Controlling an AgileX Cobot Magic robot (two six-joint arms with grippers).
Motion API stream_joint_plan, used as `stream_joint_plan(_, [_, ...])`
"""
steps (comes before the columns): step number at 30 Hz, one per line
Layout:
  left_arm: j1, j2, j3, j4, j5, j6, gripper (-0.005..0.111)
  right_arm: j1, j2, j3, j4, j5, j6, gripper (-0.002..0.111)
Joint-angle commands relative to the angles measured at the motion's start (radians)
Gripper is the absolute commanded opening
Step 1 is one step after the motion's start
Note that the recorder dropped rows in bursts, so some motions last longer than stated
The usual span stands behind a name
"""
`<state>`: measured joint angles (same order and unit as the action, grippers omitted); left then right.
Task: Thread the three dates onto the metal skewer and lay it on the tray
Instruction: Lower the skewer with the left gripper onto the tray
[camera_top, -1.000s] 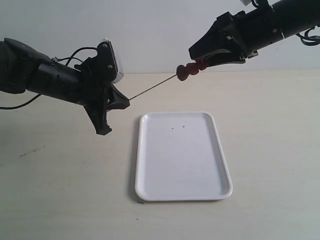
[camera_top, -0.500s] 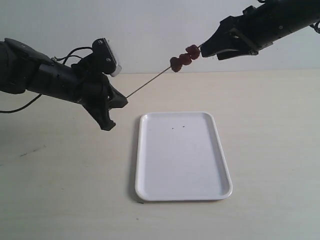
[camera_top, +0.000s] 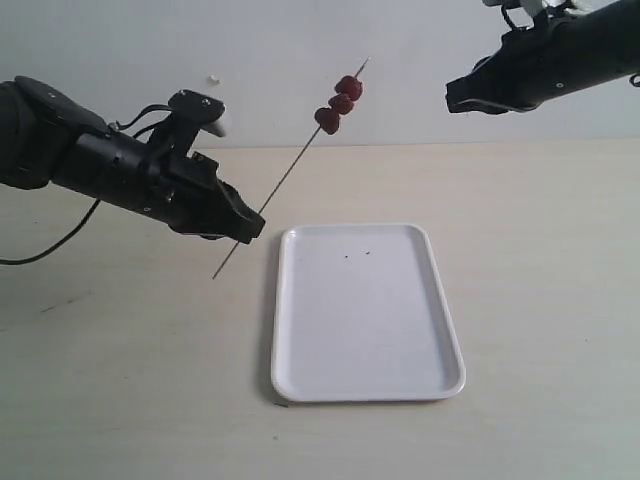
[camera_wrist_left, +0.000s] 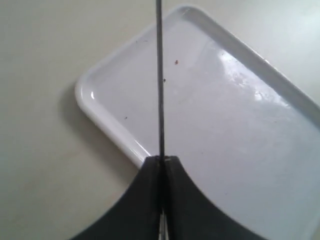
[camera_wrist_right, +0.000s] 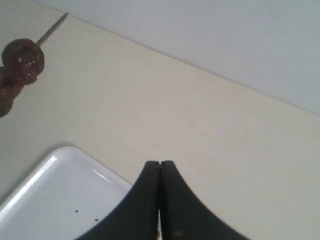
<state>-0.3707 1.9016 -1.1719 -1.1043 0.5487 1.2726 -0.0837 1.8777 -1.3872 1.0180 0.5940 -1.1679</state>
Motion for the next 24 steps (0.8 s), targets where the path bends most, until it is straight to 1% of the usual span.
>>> stream_joint_plan(1, [-0.020,-0.004,-0.005,0.018,0.064,-0.195,0.000,-0.001,-0.018,0.014,0.100,-0.068,-0.087,0.000])
stream_joint_plan(4, [-0.067,-0.004,-0.005,0.024,0.086,-0.268,0.000,-0.001,-0.042,0.025,0.111,-0.068,-0.087,0.000])
stream_joint_plan(7, [-0.126,-0.004,-0.005,-0.010,0.073,-0.411,0.000,0.002,-0.072,0.037,0.115,-0.061,-0.087,0.000])
stream_joint_plan(10, [-0.174,-0.004,-0.005,-0.052,0.088,-0.536,0.000,0.002,-0.087,0.038,0.130,-0.010,-0.087,0.000])
stream_joint_plan(14, [-0.226,-0.004,0.000,-0.068,0.079,-0.603,0.000,0.002,-0.088,0.045,0.158,0.040,-0.106,0.000])
stream_joint_plan(16, [-0.272,-0.004,0.052,-0.169,0.026,-0.615,0.000,0.002,-0.088,0.075,0.224,0.040,-0.175,0.000])
stream_joint_plan(17, [-0.288,-0.004,0.074,-0.186,0.003,-0.607,0.000,0.002,-0.088,0.084,0.258,0.040,-0.204,0.000])
stream_joint_plan(19, [-0.318,-0.004,0.128,-0.219,-0.095,-0.601,0.000,0.002,-0.088,0.084,0.277,0.066,-0.213,0.000])
stream_joint_plan(22, [-0.336,-0.004,0.187,-0.382,-0.202,-0.601,0.000,0.002,-0.088,0.084,0.291,0.121,-0.220,0.000])
stream_joint_plan(24, [-0.336,-0.004,0.189,-0.439,-0.243,-0.601,0.000,0.002,-0.088,0.084,0.299,0.121,-0.223,0.000])
